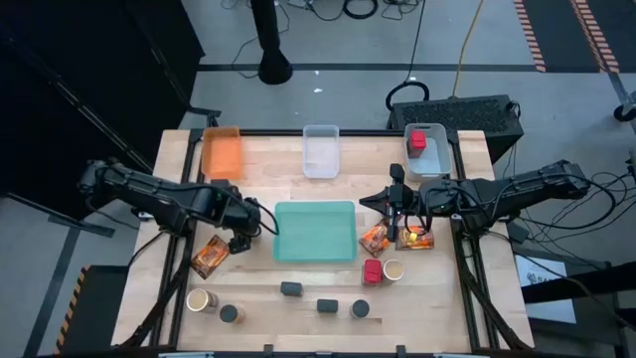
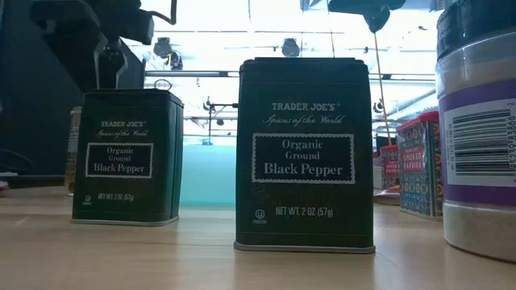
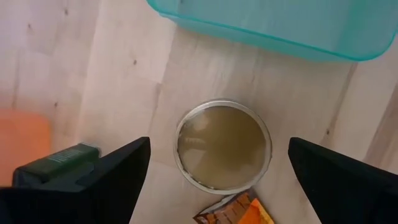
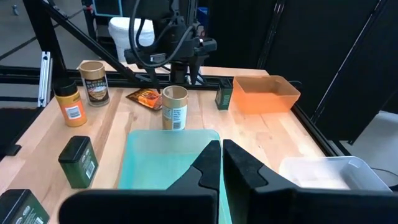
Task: Sort spices by type
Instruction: Put the top gold spice bottle into the orange bin
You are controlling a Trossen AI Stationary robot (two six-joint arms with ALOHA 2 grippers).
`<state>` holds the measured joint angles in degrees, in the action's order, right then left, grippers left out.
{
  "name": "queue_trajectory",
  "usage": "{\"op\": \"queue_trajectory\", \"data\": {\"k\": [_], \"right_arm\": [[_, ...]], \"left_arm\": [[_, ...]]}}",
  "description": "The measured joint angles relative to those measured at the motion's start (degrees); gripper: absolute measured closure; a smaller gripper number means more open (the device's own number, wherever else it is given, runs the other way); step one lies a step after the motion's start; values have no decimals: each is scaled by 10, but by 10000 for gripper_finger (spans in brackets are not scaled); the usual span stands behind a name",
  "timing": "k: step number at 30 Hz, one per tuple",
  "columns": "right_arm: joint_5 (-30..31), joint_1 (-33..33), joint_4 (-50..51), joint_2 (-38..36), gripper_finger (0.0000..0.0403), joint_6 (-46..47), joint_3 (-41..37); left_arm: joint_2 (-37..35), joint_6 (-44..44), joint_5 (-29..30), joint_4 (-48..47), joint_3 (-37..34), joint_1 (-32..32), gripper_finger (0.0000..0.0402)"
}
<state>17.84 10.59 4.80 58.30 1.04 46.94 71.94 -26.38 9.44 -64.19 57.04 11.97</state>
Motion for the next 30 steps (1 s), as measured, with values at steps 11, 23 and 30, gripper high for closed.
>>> {"op": "queue_trajectory", "data": {"k": [11, 23, 30], "right_arm": [[0, 0, 1, 0, 403, 0, 0], [0, -2, 2, 0, 403, 0, 0], [0, -2, 2, 0, 403, 0, 0]], "left_arm": [[0, 19, -27, 80, -66, -11, 20], [0, 29, -21, 95, -78, -11, 88], [0, 13, -19, 97, -78, -11, 120]]}}
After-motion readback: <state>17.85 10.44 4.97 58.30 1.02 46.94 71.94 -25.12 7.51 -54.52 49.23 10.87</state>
